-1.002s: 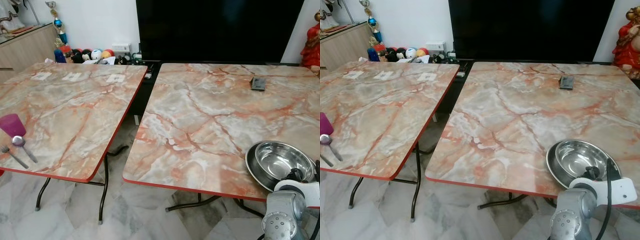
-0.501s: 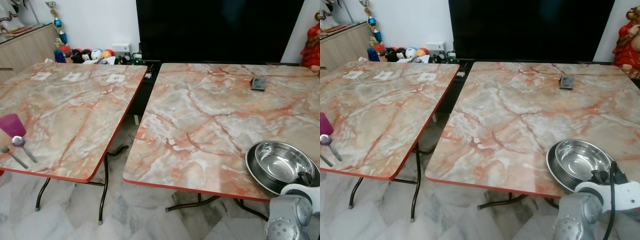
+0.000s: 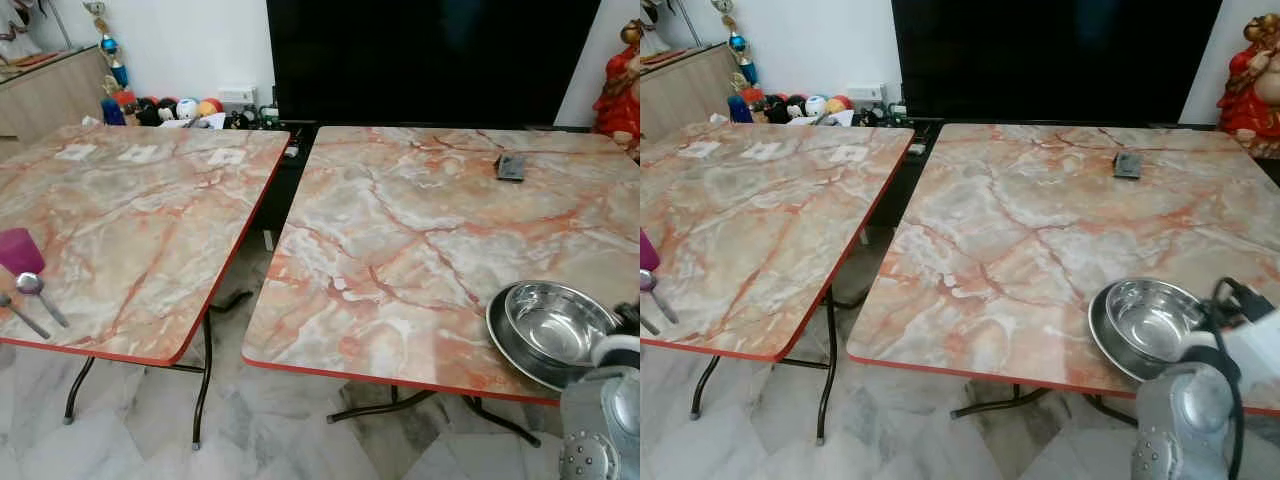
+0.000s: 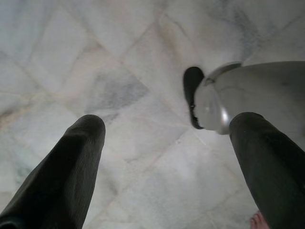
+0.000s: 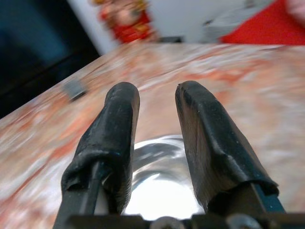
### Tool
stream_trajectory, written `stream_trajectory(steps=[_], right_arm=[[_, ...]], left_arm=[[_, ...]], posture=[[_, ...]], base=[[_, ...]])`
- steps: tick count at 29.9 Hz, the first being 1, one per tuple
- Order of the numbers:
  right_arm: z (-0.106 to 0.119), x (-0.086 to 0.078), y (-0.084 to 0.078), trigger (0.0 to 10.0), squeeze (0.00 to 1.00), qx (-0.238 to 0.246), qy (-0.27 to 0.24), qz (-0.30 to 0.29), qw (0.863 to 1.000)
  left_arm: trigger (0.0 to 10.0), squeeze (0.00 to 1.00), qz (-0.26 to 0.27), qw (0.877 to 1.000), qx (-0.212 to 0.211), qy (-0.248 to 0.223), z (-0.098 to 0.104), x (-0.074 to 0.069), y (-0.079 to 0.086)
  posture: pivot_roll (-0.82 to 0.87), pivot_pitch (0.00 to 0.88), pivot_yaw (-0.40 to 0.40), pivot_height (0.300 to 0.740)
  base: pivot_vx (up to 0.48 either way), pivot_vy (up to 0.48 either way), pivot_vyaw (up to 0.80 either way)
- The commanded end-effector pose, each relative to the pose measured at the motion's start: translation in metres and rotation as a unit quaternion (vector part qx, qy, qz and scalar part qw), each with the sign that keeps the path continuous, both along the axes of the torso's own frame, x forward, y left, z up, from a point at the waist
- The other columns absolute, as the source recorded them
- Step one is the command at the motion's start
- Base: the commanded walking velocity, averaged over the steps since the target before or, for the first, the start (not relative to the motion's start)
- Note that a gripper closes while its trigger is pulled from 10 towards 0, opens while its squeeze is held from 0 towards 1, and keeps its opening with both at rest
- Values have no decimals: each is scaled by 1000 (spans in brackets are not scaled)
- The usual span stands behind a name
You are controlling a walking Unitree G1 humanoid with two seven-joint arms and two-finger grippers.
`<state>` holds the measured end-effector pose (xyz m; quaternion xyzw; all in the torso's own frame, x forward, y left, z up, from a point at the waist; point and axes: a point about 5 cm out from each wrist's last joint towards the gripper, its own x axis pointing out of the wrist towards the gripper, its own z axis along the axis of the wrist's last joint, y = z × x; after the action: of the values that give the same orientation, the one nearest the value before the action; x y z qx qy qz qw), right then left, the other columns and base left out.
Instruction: Setting the table
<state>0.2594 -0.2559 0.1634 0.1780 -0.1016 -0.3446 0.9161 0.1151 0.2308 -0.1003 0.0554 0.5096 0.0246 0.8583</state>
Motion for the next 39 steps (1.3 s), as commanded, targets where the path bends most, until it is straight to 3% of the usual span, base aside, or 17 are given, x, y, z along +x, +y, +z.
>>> stream_trajectory(steps=[1, 2, 3, 5, 6, 13, 24, 34, 39], right_arm=[[1, 11, 15, 10000, 0, -12, 7, 76, 997], [1, 14, 19, 10000, 0, -17, 8, 102, 995], [-2, 21, 33, 10000, 0, -41, 30, 169, 984], [-6, 24, 41, 10000, 0, -72, 48, 202, 976], [-11, 26, 50, 10000, 0, -78, 59, 231, 968], [-16, 31, 71, 10000, 0, -93, 69, 300, 947], [-19, 29, 82, 10000, 0, -136, 79, 347, 925], [-19, 30, 85, 10000, 0, -148, 73, 353, 921], [-17, 31, 88, 10000, 0, -139, 60, 349, 925]], left_arm=[[10000, 0, 0, 1000, 3, 2, 2, 2, 8], [10000, 0, 1, 1000, 4, 1, 4, 4, 11], [10000, 0, 3, 1000, 7, -1, 5, 6, 14], [10000, 0, 4, 1000, 9, -5, 6, 8, 14], [10000, 0, 2, 1000, 5, -13, 4, 15, 1], [10000, 0, 1, 1000, -2, -31, 6, 32, -19], [10000, 0, 2, 999, 0, -43, 11, 45, -15], [10000, 0, 17, 999, 11, -31, 12, 25, 16], [10000, 0, 16, 999, 13, -27, 12, 21, 21]], posture=[[-56, 11, 31, 740], [-55, 10, 31, 740], [-56, 11, 30, 740], [-50, 5, 27, 740], [-43, 3, 24, 740], [-36, 0, 29, 740], [-38, 0, 28, 740], [-40, 0, 32, 740], [-37, 0, 31, 740]], base=[[0, 0, 0], [0, 0, 0], [0, 0, 0], [0, 0, 0], [0, 0, 0], [0, 0, 0], [0, 0, 0], [0, 78, 0], [0, 273, 375]])
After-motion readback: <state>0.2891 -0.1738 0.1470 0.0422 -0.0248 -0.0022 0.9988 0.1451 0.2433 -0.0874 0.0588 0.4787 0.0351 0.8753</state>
